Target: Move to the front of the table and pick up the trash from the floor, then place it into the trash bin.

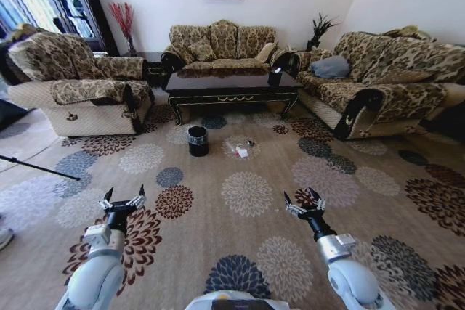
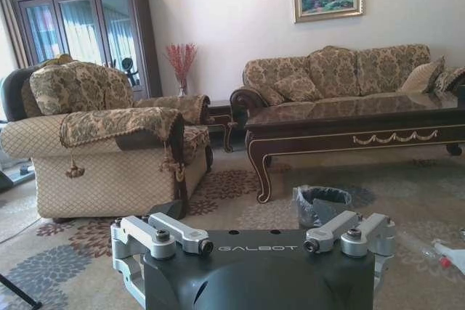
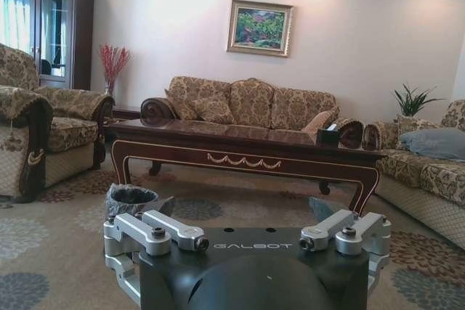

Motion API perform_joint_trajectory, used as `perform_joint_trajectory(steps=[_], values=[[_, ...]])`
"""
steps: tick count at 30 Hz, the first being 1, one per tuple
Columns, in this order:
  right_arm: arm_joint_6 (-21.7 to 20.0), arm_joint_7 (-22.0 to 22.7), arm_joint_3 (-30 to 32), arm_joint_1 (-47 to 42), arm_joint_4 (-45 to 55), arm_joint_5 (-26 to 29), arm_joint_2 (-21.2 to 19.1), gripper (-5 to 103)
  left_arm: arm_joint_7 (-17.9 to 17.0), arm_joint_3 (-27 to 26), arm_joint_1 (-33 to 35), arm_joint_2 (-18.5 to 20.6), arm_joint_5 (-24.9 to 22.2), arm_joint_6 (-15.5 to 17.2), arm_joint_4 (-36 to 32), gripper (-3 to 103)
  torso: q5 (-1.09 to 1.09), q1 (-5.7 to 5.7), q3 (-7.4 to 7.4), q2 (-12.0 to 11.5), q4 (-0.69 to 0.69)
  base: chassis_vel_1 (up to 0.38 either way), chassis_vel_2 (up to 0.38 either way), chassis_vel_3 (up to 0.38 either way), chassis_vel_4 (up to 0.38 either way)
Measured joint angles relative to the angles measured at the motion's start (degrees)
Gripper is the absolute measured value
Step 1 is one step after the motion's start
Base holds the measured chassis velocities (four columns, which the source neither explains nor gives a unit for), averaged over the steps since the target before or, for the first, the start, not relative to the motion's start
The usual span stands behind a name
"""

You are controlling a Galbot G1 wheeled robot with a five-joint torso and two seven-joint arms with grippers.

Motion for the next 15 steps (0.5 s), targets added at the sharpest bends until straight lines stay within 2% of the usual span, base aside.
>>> perform_joint_trajectory(steps=[15], values=[[-0.09, 0.14, -0.06, -0.38, 0.09, -0.04, 0.03, 100, 0.01, -0.41, 0.05, -0.39, -0.76, 0.28, 0.0, 100, 0.0, -1.31, -1.76, -3.07, 0.0, 0.0, 0.0, 0.0, 0.0]])
